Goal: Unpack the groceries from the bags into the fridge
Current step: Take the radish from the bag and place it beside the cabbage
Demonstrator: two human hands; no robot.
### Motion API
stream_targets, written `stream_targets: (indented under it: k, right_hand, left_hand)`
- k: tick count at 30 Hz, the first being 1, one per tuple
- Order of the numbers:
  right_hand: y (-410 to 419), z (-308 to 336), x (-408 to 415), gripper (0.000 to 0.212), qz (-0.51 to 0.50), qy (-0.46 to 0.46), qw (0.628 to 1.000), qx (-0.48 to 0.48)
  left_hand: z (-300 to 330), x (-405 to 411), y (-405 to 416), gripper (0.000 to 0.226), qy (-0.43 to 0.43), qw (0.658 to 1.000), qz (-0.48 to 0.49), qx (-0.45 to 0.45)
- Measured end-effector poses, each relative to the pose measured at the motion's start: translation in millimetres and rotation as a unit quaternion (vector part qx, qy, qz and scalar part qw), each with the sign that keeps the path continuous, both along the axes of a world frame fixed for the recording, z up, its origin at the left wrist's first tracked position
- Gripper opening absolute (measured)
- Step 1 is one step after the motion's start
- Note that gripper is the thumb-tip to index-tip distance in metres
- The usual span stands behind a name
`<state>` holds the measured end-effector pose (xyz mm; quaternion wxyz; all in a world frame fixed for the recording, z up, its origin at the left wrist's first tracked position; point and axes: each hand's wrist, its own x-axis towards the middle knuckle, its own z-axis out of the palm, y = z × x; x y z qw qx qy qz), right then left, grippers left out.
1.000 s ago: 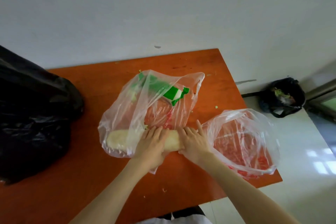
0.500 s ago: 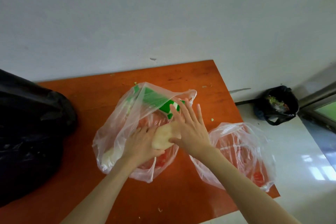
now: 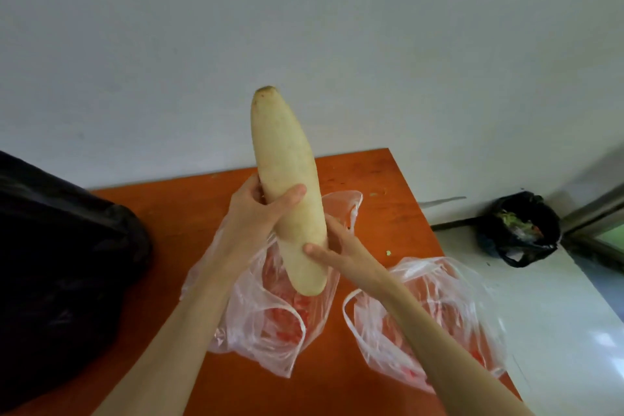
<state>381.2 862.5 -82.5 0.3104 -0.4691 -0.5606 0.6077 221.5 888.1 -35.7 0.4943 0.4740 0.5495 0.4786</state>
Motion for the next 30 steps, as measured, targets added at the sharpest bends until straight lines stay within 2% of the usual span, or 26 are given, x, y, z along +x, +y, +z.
stream_targets:
  k: [2,4,7,9,11,13,15,17,20,21,24,27,30]
  right_hand:
    - [5,12,9,0.055,-0.008,0.012,1.0,0.015]
    - [5,22,18,0.063,-0.025,0.011,0.999,0.037]
    - [-7,31,36,0.055,-0.061,-0.003,0.997,0.056]
    - [-23,30,49,0.051,-0.092,-0.027,0.994,0.048]
    - [-46,23,65,0.063,-0.127,-0.071,0.989,0.019]
    - [-73,15,79,0.068,-0.164,-0.103,0.981,-0.011]
    - [-105,11,90,0.059,-0.22,-0.108,0.969,-0.037]
    - [-141,9,99,0.047,-0.285,-0.097,0.951,-0.065]
    - [-203,7,114,0.036,-0.367,-0.095,0.92,-0.101]
    - [-226,5,118,0.034,-0.399,-0.098,0.904,-0.12]
    - [-297,-1,125,0.044,-0.505,-0.085,0.844,-0.162]
    - [-371,-6,127,0.053,-0.578,-0.054,0.796,-0.171]
    - [-445,-9,125,0.059,-0.635,-0.027,0.754,-0.164]
  left_hand:
    - [19,10,3,0.039,-0.033,0.999,-0.007,0.023]
    - [34,22,3,0.046,-0.056,0.998,-0.014,0.033]
    - [38,40,0,0.056,-0.08,0.996,-0.029,0.022]
    - [32,54,-5,0.055,-0.092,0.994,-0.058,-0.019]
    - [20,68,-13,0.037,-0.095,0.989,-0.094,-0.064]
    - [9,88,-22,0.033,-0.097,0.98,-0.136,-0.109]
    - [-3,112,-34,0.032,-0.097,0.965,-0.193,-0.148]
    - [-13,135,-52,0.032,-0.098,0.946,-0.247,-0.185]
    - [-26,172,-92,0.064,-0.085,0.911,-0.334,-0.227]
    - [-29,184,-109,0.063,-0.076,0.897,-0.36,-0.243]
    - [-37,219,-168,0.046,-0.064,0.858,-0.418,-0.292]
    - [-42,250,-233,0.057,-0.042,0.82,-0.484,-0.303]
    - [-44,271,-302,0.055,-0.004,0.77,-0.563,-0.301]
